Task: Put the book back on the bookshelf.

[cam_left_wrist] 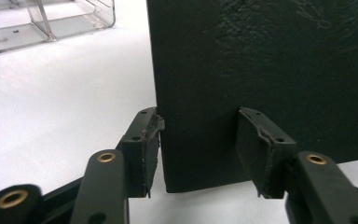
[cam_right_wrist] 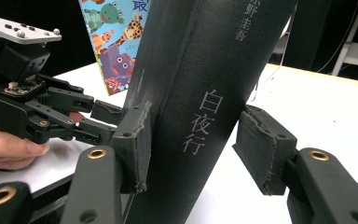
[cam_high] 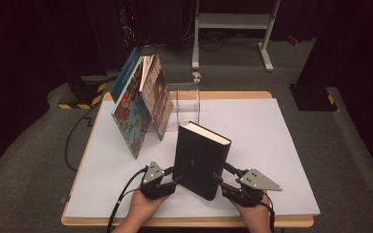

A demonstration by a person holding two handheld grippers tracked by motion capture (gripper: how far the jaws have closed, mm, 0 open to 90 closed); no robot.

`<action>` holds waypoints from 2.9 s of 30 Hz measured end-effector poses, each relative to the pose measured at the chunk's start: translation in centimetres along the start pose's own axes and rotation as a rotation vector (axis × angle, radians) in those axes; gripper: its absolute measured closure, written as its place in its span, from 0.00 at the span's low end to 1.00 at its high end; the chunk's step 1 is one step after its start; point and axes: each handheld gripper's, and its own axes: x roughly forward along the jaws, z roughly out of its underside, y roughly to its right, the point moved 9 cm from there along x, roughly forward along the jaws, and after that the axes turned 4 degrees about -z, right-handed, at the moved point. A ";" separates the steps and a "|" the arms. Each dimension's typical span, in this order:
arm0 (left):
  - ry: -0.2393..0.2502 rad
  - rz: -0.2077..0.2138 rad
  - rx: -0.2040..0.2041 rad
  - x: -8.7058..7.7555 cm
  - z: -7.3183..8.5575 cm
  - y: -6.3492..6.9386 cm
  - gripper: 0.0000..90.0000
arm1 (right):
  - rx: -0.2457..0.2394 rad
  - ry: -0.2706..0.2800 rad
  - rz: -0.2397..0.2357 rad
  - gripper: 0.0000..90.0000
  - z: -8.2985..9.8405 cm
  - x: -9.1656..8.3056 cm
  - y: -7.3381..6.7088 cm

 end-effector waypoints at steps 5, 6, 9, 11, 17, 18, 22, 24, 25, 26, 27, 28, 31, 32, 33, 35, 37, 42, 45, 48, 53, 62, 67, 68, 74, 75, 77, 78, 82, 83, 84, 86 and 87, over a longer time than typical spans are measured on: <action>-0.002 -0.010 0.005 -0.2 0.2 0.2 0.55 | -0.007 0.010 -0.010 0.53 -0.1 -0.1 -0.2; -0.001 -0.012 0.008 -0.2 0.3 0.2 0.55 | -0.008 0.012 -0.013 0.53 -0.1 -0.1 -0.3; -0.002 -0.022 0.016 -0.3 0.5 0.4 0.55 | -0.012 0.018 -0.022 0.53 -0.2 -0.1 -0.4; -0.008 -0.021 0.027 -0.3 0.6 0.5 0.55 | -0.010 0.022 -0.031 0.53 -0.3 -0.2 -0.5; -0.028 0.007 0.033 -0.3 1.0 1.0 0.55 | 0.010 0.045 -0.069 0.52 -0.5 -0.3 -0.8; -0.031 0.014 0.029 -0.3 1.1 1.0 0.55 | -0.005 0.043 -0.070 0.52 -0.6 -0.3 -0.9; -0.036 0.020 0.014 -0.3 1.1 0.9 0.53 | 0.034 0.054 -0.114 0.47 -1.0 -0.1 -1.0; -0.038 0.020 0.018 -0.4 1.1 0.9 0.51 | 0.055 0.061 -0.152 0.45 -1.5 0.1 -1.0; -0.038 0.020 0.019 -0.4 1.1 0.8 0.51 | 0.062 0.058 -0.166 0.45 -1.6 0.2 -1.0; -0.039 0.021 0.018 -0.4 1.2 0.8 0.50 | 0.061 0.057 -0.181 0.45 -1.8 0.4 -1.0; -0.034 0.019 0.015 -0.4 1.1 0.7 0.49 | 0.060 0.051 -0.193 0.46 -2.0 0.6 -1.1; -0.032 0.016 0.016 -0.5 1.1 0.5 0.48 | 0.057 0.044 -0.203 0.46 -2.1 0.8 -1.1; -0.035 0.002 0.013 -0.9 1.1 -0.4 0.44 | 0.046 0.032 -0.210 0.46 -2.4 1.2 -1.3; -0.033 -0.005 0.012 -1.2 1.1 -0.9 0.44 | 0.041 0.028 -0.208 0.45 -2.5 1.4 -1.3; -0.031 -0.015 0.018 -1.4 1.0 -1.3 0.43 | 0.041 0.021 -0.204 0.46 -2.6 1.5 -1.4; -0.030 -0.059 0.035 -2.1 0.9 -2.8 0.41 | 0.048 0.014 -0.216 0.46 -2.7 1.8 -1.4; -0.040 -0.100 0.054 -2.7 0.9 -4.5 0.41 | 0.058 0.011 -0.229 0.47 -2.9 1.9 -1.3; -0.102 -0.244 0.083 -3.7 1.7 -9.0 0.36 | 0.043 0.015 -0.226 0.46 -3.4 2.1 -1.2; -0.102 -0.270 0.047 -4.3 2.4 -10.5 0.36 | 0.027 0.009 -0.221 0.46 -3.7 2.2 -1.3; -0.120 -0.275 0.028 -4.4 2.9 -11.1 0.33 | 0.026 -0.007 -0.230 0.48 -3.9 2.3 -1.3; -0.131 -0.291 0.024 -4.3 3.0 -11.2 0.25 | 0.022 -0.022 -0.257 0.52 -3.9 2.2 -1.4; -0.140 -0.311 0.025 -4.2 3.1 -11.3 0.21 | -0.006 -0.035 -0.246 0.60 -4.4 2.1 -2.9; -0.129 -0.309 0.023 -4.3 3.0 -11.3 0.19 | -0.022 -0.023 -0.159 0.60 -5.6 2.7 -2.4; -0.129 -0.308 0.022 -4.3 3.0 -11.3 0.19 | 0.000 -0.012 -0.141 0.60 -5.9 2.8 -1.8; -0.128 -0.305 0.019 -4.3 3.0 -11.3 0.18 | -0.003 0.017 0.006 0.60 -7.1 2.5 1.8; -0.127 -0.304 0.019 -4.3 3.0 -11.3 0.18 | -0.008 0.016 0.026 0.60 -7.1 2.4 2.2; -0.128 -0.304 0.020 -4.3 3.0 -11.3 0.18 | -0.005 0.010 0.063 0.60 -7.0 2.4 3.1; -0.128 -0.303 0.020 -4.3 3.0 -11.3 0.18 | -0.002 0.010 0.071 0.60 -6.9 2.4 3.3; -0.127 -0.302 0.019 -4.3 3.0 -11.3 0.18 | 0.000 0.012 0.097 0.60 -6.3 2.5 3.8; -0.128 -0.302 0.021 -4.3 3.0 -11.3 0.18 | 0.005 0.016 0.095 0.60 -6.2 2.5 3.7; -0.128 -0.301 0.021 -4.3 3.0 -11.3 0.18 | 0.004 0.017 0.095 0.60 -6.1 2.4 3.7; -0.126 -0.302 0.021 -4.3 3.0 -11.3 0.18 | 0.007 0.017 0.093 0.59 -5.8 2.2 3.6; -0.126 -0.302 0.022 -4.3 3.0 -11.3 0.18 | 0.007 0.014 0.090 0.59 -5.7 2.1 3.6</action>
